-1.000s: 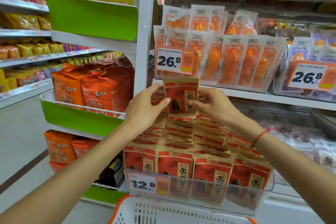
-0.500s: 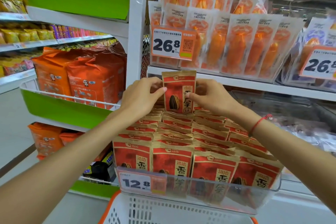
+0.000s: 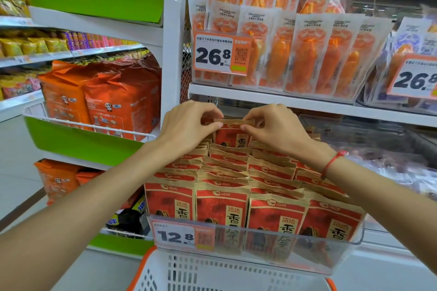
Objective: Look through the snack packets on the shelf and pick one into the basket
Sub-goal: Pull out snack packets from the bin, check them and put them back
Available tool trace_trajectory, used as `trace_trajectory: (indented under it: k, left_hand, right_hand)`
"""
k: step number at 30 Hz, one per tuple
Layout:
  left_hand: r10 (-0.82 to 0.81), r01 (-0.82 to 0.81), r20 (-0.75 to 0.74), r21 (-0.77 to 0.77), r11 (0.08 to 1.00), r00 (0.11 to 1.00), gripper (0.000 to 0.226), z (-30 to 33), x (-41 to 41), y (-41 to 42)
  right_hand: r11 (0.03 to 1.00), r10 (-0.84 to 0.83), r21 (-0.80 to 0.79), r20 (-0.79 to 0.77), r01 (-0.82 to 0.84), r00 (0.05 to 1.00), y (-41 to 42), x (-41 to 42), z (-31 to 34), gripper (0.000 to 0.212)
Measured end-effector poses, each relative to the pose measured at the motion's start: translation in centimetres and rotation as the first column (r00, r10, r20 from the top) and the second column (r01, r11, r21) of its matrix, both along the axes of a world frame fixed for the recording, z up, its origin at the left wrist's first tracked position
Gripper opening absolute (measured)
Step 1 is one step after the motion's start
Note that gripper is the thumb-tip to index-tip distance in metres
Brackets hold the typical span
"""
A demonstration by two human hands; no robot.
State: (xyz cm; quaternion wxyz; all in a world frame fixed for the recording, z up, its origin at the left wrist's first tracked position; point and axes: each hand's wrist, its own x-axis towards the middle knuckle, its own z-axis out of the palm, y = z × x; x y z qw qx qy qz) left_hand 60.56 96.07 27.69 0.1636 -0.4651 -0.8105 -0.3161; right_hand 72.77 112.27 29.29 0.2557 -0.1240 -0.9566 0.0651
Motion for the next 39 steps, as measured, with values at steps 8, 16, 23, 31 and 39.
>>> trace_trajectory:
  k: [8,16,23,31,39]
  left_hand:
    - [0.061,-0.061,-0.008,-0.229,0.972,0.998,0.015,0.6,-0.3,2.1]
    - [0.037,-0.059,-0.104,-0.219,0.974,0.994,0.016,-0.2,-0.4,2.0]
    - [0.055,-0.054,-0.008,-0.357,0.933,0.998,0.014,-0.3,-0.6,3.4]
    - [0.097,-0.097,-0.016,-0.291,0.952,0.995,0.013,-0.2,-1.0,3.0]
    - [0.099,-0.105,-0.037,-0.380,0.919,0.994,0.011,-0.3,-0.4,4.1]
  right_hand:
    - [0.990,-0.089,0.127,0.172,0.068,0.981,0.2,-1.5,-0.3,0.018]
    - [0.986,-0.102,0.159,0.297,0.056,0.949,0.2,-1.8,0.1,0.023]
    - [0.983,-0.164,0.146,0.428,0.111,0.889,-0.1,-3.0,-0.7,0.023]
    - [0.987,-0.162,0.053,0.192,0.154,0.968,-0.1,-2.6,-0.4,0.009]
    - [0.983,-0.148,-0.059,0.320,0.175,0.936,0.4,-2.6,-0.8,0.011]
